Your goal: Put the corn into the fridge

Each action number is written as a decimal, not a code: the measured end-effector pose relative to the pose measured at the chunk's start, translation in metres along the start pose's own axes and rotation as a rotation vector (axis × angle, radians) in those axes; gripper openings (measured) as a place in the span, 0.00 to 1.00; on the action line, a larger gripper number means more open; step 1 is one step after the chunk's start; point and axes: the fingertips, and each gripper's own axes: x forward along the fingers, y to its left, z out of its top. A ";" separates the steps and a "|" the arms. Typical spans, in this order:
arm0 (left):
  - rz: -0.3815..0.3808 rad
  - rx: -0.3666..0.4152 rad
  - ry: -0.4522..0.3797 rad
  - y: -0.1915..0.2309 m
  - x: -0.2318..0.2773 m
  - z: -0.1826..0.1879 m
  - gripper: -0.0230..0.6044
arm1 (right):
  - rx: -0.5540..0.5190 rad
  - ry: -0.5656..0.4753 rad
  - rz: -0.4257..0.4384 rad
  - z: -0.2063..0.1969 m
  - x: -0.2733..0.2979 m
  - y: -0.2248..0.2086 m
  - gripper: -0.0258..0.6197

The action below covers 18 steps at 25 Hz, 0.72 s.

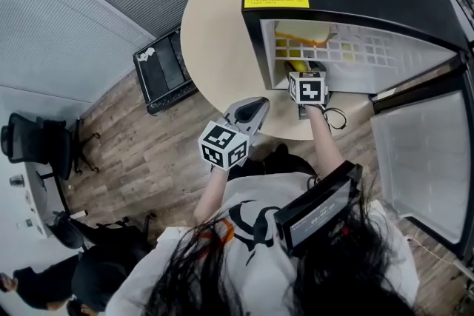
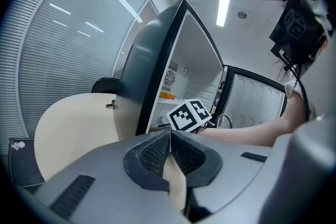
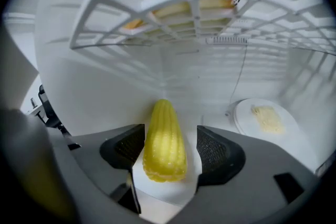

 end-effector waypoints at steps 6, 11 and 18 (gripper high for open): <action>0.008 -0.009 -0.007 0.000 -0.003 0.000 0.06 | 0.064 -0.081 0.010 0.005 -0.040 0.003 0.50; 0.008 -0.016 -0.014 -0.001 -0.002 0.000 0.06 | 0.120 -0.142 0.076 0.012 -0.069 0.015 0.50; -0.020 0.000 -0.001 -0.004 0.004 0.005 0.06 | 0.242 -0.202 0.157 0.018 -0.105 0.021 0.48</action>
